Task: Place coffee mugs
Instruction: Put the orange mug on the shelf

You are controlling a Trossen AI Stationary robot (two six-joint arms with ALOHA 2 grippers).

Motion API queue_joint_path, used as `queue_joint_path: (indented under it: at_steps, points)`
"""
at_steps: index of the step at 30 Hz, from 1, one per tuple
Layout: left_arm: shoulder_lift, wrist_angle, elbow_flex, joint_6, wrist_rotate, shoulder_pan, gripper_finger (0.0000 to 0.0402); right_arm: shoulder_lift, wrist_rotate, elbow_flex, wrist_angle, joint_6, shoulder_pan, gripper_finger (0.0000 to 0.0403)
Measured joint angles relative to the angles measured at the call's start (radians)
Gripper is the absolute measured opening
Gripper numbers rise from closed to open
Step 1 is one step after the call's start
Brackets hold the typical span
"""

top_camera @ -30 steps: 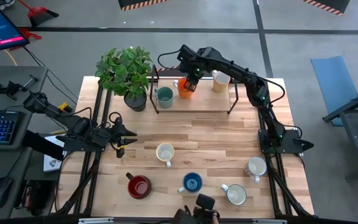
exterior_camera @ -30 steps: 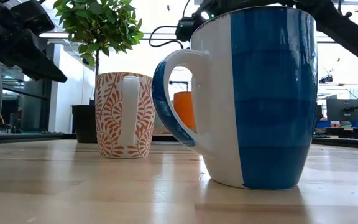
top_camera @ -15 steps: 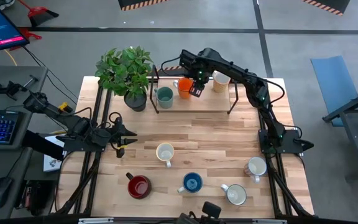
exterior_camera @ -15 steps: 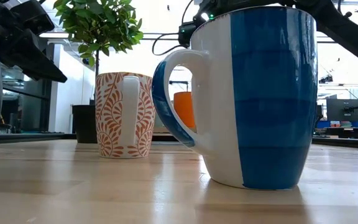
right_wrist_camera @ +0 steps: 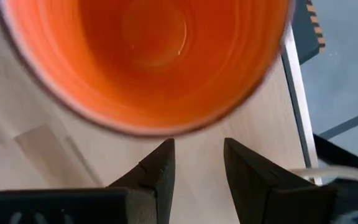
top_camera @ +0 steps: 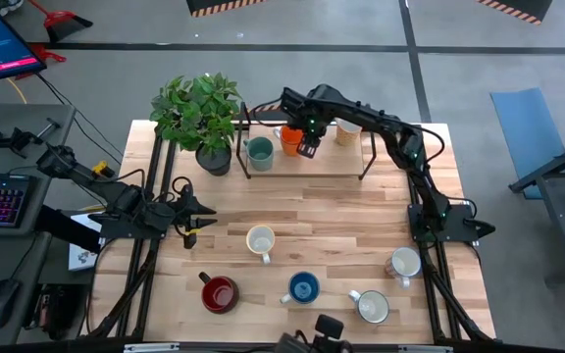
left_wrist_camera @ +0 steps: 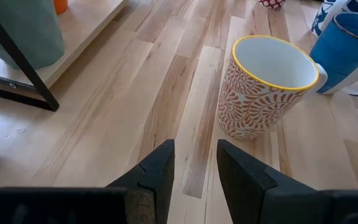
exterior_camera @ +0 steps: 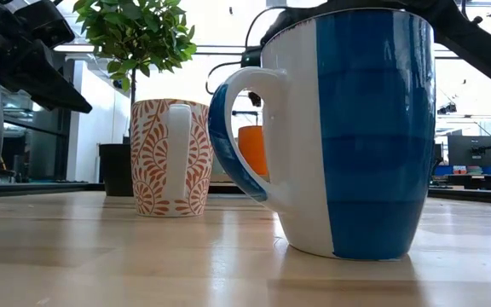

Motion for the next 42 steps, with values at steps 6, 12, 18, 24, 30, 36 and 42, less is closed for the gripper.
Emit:
queue_joint_path:
  at_steps: [6,12,18,24,30,36,42]
  points:
    - [0.0,0.0,0.0,0.0,0.0,0.0,0.011,0.0,-0.001,-0.033,0.099,-0.023,0.0,0.0114]
    - [0.0,0.0,0.0,0.0,0.0,0.0,0.011,0.0,-0.004,-0.033,0.154,-0.047,0.003,0.0114]
    - [0.0,0.0,0.0,0.0,0.0,0.0,0.011,0.0,-0.074,-0.033,0.213,-0.061,0.004,0.0114]
    - [0.0,0.0,0.0,-0.001,0.0,0.0,0.011,0.0,-0.098,-0.033,0.28,-0.067,0.004,0.0114]
    - [0.0,0.0,0.0,-0.001,0.0,0.0,0.011,0.0,-0.1,-0.033,0.255,-0.07,0.004,0.0114]
    - [0.0,0.0,0.0,-0.001,0.0,0.0,0.011,0.0,0.0,-0.033,0.216,-0.055,0.005,0.0114]
    - [0.0,0.0,0.0,-0.002,0.0,0.0,0.011,0.0,0.002,-0.032,0.291,-0.045,0.004,0.0114]
